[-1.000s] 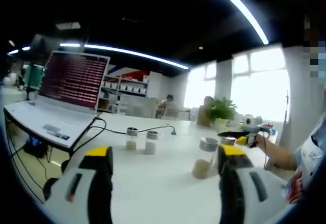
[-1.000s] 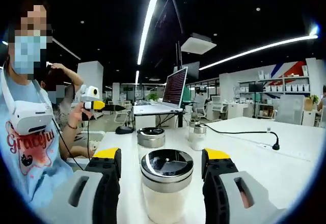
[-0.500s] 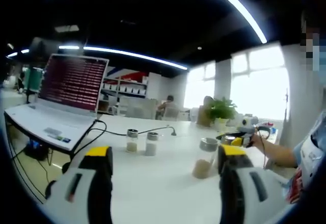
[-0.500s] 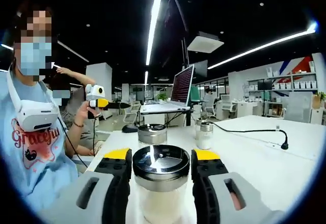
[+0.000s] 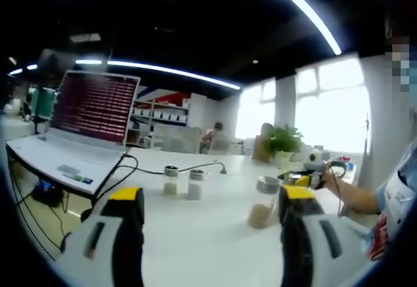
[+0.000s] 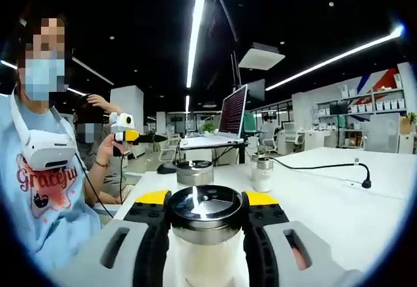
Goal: Rotate the seasoning bottle until the label or dispensing opening points toward the visible target arrow and the bottle remains upright within the marked orientation range
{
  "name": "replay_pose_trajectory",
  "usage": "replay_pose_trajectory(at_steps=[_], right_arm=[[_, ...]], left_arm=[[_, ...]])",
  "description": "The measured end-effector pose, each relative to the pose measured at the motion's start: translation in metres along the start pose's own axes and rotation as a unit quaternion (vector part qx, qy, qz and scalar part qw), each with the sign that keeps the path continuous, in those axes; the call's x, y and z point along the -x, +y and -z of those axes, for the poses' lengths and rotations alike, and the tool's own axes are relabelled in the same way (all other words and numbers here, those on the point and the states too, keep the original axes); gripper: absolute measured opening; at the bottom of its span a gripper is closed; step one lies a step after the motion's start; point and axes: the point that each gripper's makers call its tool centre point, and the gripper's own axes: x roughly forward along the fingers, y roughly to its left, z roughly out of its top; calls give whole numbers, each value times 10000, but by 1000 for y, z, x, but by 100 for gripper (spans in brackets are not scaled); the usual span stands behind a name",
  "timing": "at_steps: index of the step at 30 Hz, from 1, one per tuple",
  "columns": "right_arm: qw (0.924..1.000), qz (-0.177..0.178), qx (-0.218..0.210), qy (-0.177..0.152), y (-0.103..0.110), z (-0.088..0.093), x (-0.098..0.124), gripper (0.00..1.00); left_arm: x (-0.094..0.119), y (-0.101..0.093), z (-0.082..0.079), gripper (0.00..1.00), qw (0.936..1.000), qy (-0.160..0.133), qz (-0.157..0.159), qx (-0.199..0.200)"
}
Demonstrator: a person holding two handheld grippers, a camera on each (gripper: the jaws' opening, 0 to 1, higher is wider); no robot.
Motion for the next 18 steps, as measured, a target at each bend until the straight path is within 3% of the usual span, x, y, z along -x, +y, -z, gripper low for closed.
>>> replay_pose_trajectory(at_steps=[18], right_arm=[[9995,253,86,171,-6,1,2,42]], left_arm=[[-2,1,0,90,10000,13,17,49]])
